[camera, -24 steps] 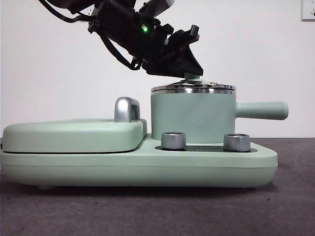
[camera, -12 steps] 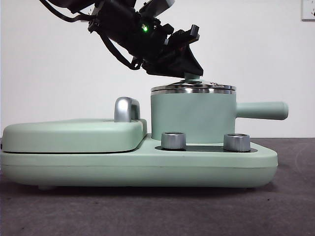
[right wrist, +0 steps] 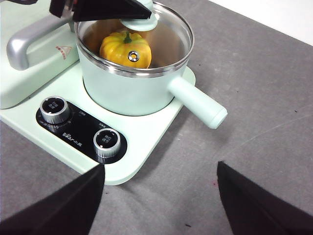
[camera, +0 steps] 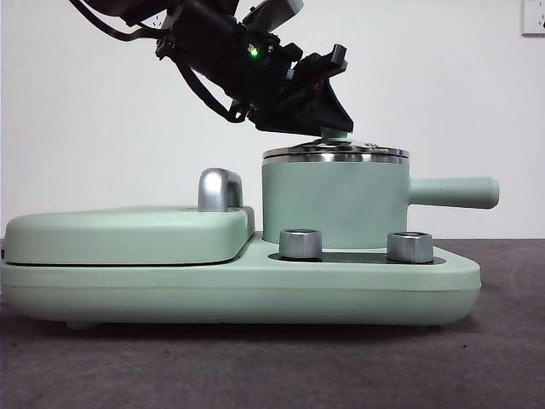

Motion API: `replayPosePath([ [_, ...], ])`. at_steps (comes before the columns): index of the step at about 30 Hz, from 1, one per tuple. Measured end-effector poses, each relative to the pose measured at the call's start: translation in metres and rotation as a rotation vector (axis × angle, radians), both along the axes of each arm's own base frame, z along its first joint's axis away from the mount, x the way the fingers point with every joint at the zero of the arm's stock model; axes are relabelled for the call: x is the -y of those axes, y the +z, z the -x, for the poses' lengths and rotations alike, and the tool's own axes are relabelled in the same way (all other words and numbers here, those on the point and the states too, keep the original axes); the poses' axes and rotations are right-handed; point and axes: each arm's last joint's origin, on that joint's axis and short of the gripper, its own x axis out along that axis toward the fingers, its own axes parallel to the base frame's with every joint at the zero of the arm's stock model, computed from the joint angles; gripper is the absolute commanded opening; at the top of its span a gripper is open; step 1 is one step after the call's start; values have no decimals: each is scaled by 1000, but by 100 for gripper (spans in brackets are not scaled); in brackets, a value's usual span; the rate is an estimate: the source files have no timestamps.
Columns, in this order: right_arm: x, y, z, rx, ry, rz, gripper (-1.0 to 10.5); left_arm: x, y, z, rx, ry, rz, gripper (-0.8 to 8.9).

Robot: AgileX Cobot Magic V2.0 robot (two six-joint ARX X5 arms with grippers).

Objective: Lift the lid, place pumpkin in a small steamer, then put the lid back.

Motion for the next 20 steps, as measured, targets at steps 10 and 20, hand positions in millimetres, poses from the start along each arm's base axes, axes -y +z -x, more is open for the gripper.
replayPosePath([
  [10,0,0,0,-1,0,0,351,0,0,0,-19,5,3,168],
  [20,0,0,0,-1,0,1,350,-4,4,4,-78,23,-4,229],
])
